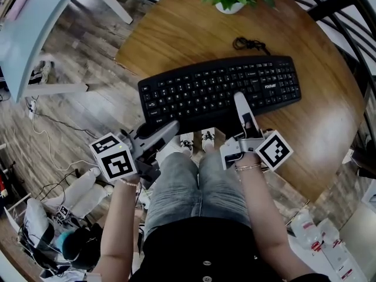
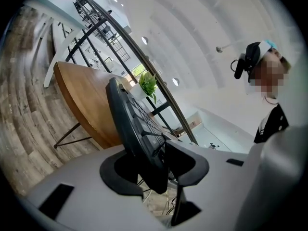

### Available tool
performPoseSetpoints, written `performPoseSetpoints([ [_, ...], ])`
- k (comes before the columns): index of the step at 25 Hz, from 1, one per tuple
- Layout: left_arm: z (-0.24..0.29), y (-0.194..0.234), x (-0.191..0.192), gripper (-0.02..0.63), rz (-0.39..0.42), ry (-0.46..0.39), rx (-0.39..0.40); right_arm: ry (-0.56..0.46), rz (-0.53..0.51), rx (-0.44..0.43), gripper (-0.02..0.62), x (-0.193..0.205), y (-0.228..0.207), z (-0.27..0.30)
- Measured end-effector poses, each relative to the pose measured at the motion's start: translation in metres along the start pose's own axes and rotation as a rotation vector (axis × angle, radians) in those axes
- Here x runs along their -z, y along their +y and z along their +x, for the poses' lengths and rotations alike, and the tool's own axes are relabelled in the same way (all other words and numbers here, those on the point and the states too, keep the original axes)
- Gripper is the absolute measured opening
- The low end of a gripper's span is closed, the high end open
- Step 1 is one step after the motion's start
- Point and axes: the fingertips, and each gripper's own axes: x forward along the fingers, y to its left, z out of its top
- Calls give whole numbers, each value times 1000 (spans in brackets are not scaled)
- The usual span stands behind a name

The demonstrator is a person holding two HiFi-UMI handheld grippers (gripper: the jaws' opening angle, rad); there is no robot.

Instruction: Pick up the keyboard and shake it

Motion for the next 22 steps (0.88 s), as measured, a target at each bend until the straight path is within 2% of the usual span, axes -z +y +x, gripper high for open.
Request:
performPoseSetpoints([
  [5, 1, -7, -7, 155, 24, -36, 37, -36, -65, -58, 143, -11, 18, 0],
  [17, -2, -50, -35, 156, 91, -71, 109, -96, -123, -147, 137, -38, 72, -15],
  [22, -4, -72, -45, 156, 145, -97, 139, -109, -153, -201, 135, -49, 98, -25],
])
